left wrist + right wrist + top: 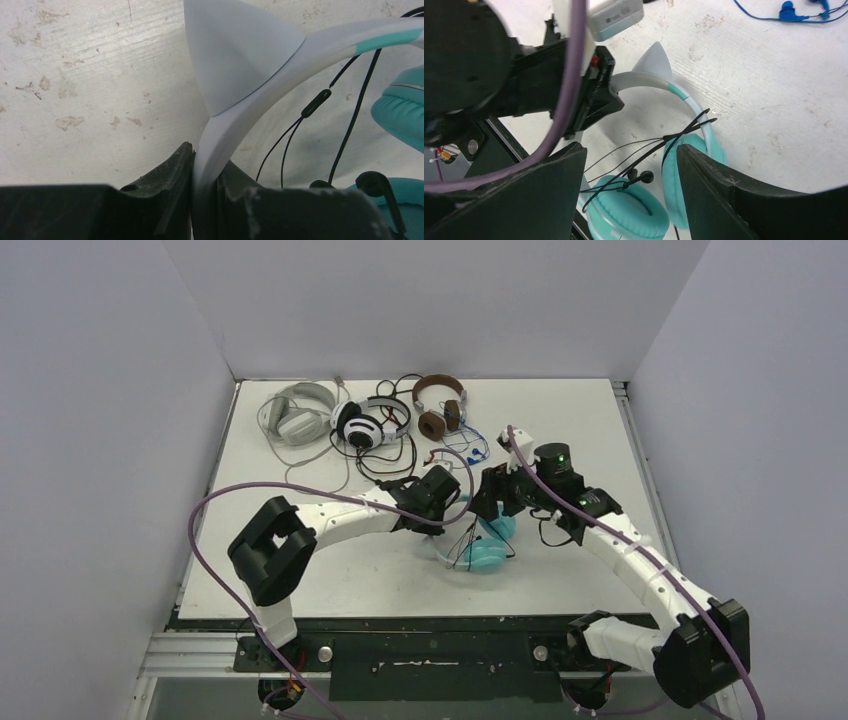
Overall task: Wrap the headphones
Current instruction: Place the headphones at the center of the board.
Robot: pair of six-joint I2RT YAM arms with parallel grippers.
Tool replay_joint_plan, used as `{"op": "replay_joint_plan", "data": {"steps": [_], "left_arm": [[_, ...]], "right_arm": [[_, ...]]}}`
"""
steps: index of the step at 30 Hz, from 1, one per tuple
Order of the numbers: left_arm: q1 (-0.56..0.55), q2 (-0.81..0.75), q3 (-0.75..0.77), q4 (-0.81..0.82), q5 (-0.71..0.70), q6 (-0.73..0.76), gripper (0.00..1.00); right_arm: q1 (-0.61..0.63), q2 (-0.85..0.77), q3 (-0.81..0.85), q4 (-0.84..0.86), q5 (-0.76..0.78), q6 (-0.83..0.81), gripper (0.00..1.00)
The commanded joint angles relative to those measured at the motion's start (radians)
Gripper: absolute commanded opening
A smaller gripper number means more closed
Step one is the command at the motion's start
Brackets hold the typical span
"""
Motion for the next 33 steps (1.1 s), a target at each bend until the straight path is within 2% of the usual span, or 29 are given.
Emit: {"op": "replay_joint_plan", "data": {"steps": [1, 11, 16, 20, 22, 25, 26, 29, 30, 33], "left_arm": [[-0.005, 0.010, 0.067, 0.049, 0.034, -0.039, 0.00], [-0.028, 0.124, 0.175, 0.100, 0.043, -0.050, 0.00], [-0.055, 0.265, 0.306, 0.132, 0.046, -0.061, 0.00], [-0.068, 0.390, 0.467, 0.122, 0.013, -0.051, 0.00], [-0.069, 0.432, 0.517, 0.137, 0.005, -0.043, 0.12], [-0.067, 0.477, 0.598, 0.127, -0.002, -0.038, 0.42], [-0.066, 0.490, 0.631, 0.102, -0.005, -0.034, 0.48], [-0.055, 0.501, 0.698, 0.031, -0.019, -0.018, 0.52], [-0.052, 0.490, 0.701, 0.022, -0.023, -0.013, 0.62], [-0.035, 0.429, 0.674, -0.003, -0.047, 0.005, 0.65]], "right_arm": [[-0.004, -0.116, -0.014, -0.032, 0.042, -0.026, 0.68], [-0.044, -0.270, -0.041, -0.144, 0.354, 0.052, 0.78], [-0.059, -0.320, 0.010, -0.216, 0.505, 0.077, 0.86], [-0.059, -0.389, 0.009, -0.240, 0.583, 0.088, 0.91], [-0.059, -0.419, 0.005, -0.246, 0.578, 0.105, 0.91], [-0.060, -0.448, -0.019, -0.249, 0.557, 0.130, 0.91], [-0.060, -0.451, -0.028, -0.251, 0.551, 0.138, 0.91], [-0.060, -0.459, -0.054, -0.245, 0.504, 0.144, 0.88], [-0.059, -0.466, -0.062, -0.232, 0.483, 0.144, 0.88], [-0.058, -0.488, -0.084, -0.188, 0.440, 0.175, 0.85]]}}
